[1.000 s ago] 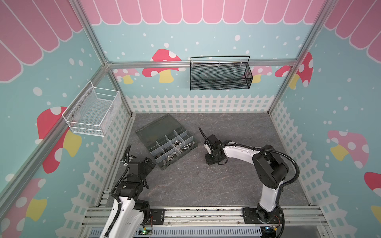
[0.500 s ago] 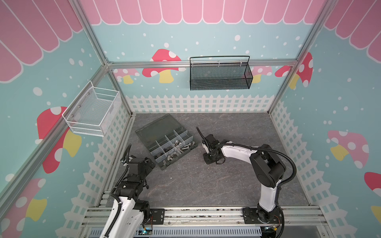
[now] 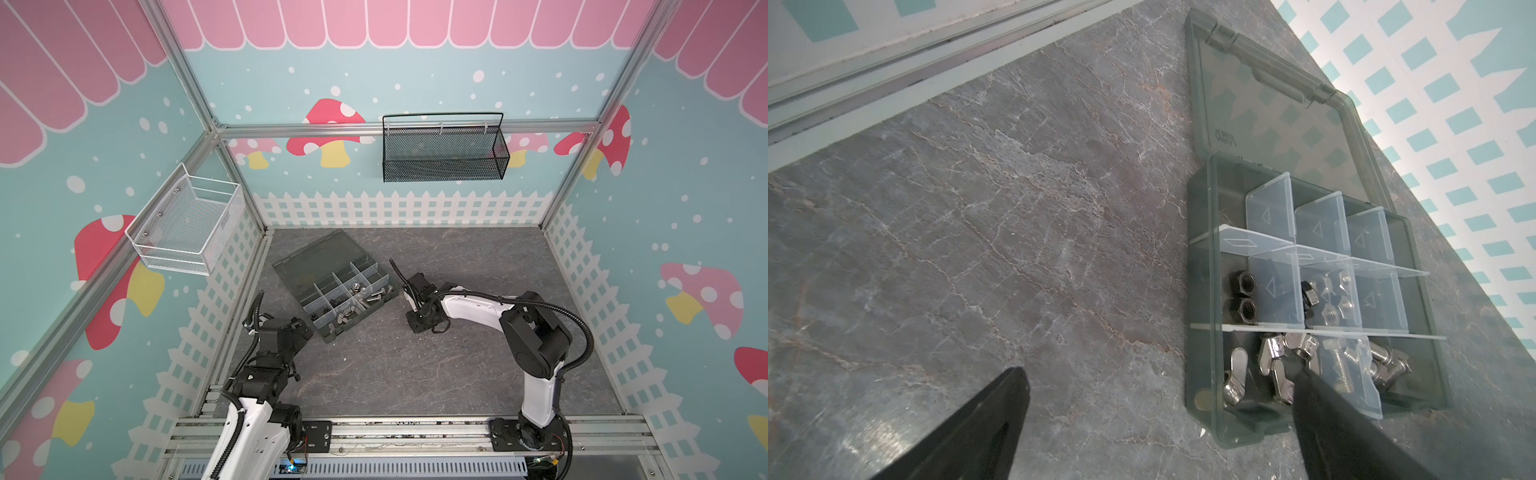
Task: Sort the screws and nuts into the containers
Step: 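Lower the right gripper onto the dark nut and close on it, then lift the dark nut with the right gripper and carry it over the organizer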
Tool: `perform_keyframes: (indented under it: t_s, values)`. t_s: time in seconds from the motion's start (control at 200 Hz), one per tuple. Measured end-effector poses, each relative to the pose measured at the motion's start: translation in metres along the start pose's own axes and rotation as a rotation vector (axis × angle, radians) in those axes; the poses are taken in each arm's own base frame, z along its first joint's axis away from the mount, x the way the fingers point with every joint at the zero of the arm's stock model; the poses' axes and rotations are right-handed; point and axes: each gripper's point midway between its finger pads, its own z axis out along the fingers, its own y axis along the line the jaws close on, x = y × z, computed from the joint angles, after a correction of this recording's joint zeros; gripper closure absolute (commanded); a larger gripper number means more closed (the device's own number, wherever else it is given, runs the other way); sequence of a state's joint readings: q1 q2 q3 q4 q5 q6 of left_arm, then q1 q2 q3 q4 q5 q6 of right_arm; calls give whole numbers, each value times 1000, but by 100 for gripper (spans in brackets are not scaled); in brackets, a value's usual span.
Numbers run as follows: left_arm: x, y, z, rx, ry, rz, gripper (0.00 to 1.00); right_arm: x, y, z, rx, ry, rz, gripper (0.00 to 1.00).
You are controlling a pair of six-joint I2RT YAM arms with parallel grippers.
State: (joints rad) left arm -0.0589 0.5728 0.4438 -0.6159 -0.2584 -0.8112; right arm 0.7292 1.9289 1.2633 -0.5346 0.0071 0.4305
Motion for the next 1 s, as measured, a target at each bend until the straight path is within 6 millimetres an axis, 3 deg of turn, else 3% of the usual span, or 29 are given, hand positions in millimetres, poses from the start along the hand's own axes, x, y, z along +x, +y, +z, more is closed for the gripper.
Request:
perform_keyframes:
  t_s: [0.165, 0.28, 0.605, 0.76, 0.86, 1.001]
  values:
    - [0, 0, 0, 1, 0, 0, 0, -5, 13, -3, -13, -16, -25, 93]
    - [0, 0, 0, 1, 0, -1, 0, -21, 33, -14, -27, -67, -62, 94]
    - [0, 0, 0, 1, 0, -1, 0, -81, 121, -68, -166, -314, -232, 95]
    - [0, 0, 0, 2, 1, -4, 0, -124, 163, -98, -252, -465, -292, 95]
    - [1, -1, 0, 7, 5, -9, 0, -144, 186, -98, -297, -513, -324, 96]
    - [1, -3, 0, 13, 8, -14, 0, -159, 213, -76, -328, -530, -374, 97]
